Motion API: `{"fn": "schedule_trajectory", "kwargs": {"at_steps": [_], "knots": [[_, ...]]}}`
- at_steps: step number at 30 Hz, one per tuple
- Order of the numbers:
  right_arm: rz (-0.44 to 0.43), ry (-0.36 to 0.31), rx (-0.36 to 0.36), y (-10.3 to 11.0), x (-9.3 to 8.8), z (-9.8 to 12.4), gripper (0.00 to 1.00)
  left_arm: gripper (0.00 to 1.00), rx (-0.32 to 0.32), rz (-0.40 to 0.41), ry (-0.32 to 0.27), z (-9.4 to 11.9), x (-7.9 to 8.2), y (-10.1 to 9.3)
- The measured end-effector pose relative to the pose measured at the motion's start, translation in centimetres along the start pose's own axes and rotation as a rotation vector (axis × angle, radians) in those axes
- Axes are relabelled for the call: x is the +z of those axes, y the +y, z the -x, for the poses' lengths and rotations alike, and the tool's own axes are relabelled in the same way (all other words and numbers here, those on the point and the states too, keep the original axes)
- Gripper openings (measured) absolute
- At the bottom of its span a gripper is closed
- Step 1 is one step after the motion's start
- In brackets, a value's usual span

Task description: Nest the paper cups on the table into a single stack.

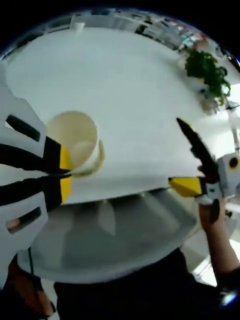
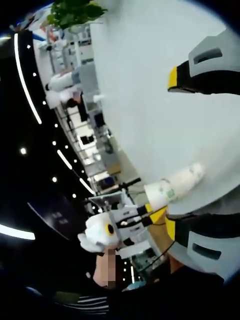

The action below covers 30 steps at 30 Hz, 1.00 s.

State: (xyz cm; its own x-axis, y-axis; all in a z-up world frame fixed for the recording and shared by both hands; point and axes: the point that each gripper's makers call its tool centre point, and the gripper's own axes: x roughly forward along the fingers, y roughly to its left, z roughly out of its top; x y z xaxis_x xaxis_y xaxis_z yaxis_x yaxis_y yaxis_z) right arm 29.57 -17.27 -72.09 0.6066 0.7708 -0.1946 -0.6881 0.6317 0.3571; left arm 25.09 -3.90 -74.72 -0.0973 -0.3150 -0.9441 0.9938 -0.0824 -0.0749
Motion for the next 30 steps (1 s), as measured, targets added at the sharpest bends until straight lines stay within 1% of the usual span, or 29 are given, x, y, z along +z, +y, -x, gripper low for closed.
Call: {"fn": "schedule_trajectory", "kwargs": {"at_steps": [3,7,9,10,11,14,17,20,23,25,30], "knots": [[-0.003,0.000,0.000,0.11,-0.13,0.15,0.99,0.00,-0.011,0.018,0.012,-0.26,-0.07,-0.04],[-0.015,-0.001,-0.003,0.05,-0.30,0.33,0.99,0.00,-0.018,0.003,0.022,-0.56,-0.38,-0.23],[-0.018,-0.003,-0.004,0.05,-0.31,0.41,0.99,0.01,-0.030,0.000,0.016,-0.68,-0.34,-0.41],[-0.019,-0.006,-0.004,0.08,-0.29,0.46,0.98,0.02,-0.041,0.031,0.006,-0.72,-0.20,-0.56],[-0.022,-0.005,-0.003,0.12,-0.32,0.50,0.98,0.03,-0.034,0.083,-0.001,-0.73,-0.16,-0.54],[-0.024,-0.004,-0.006,0.01,-0.46,0.64,0.98,0.04,-0.045,0.066,-0.008,-0.78,-0.20,-0.65],[-0.028,-0.006,-0.006,-0.01,-0.46,0.69,0.98,0.05,-0.049,0.064,-0.002,-0.88,-0.43,-0.74],[-0.029,-0.007,-0.006,0.01,-0.35,0.65,0.98,0.11,-0.056,0.085,-0.021,-0.80,-0.37,-0.77],[-0.027,-0.008,-0.003,0.10,-0.27,0.61,0.97,0.17,-0.047,0.094,-0.016,-0.78,-0.62,-0.60],[-0.029,-0.005,-0.001,0.15,-0.34,0.55,0.97,0.20,-0.047,0.092,-0.031,-0.66,-0.55,-0.68],[-0.025,0.001,0.007,0.50,-0.33,0.30,0.97,0.22,-0.042,0.116,-0.043,-0.30,-0.94,-0.75]]}}
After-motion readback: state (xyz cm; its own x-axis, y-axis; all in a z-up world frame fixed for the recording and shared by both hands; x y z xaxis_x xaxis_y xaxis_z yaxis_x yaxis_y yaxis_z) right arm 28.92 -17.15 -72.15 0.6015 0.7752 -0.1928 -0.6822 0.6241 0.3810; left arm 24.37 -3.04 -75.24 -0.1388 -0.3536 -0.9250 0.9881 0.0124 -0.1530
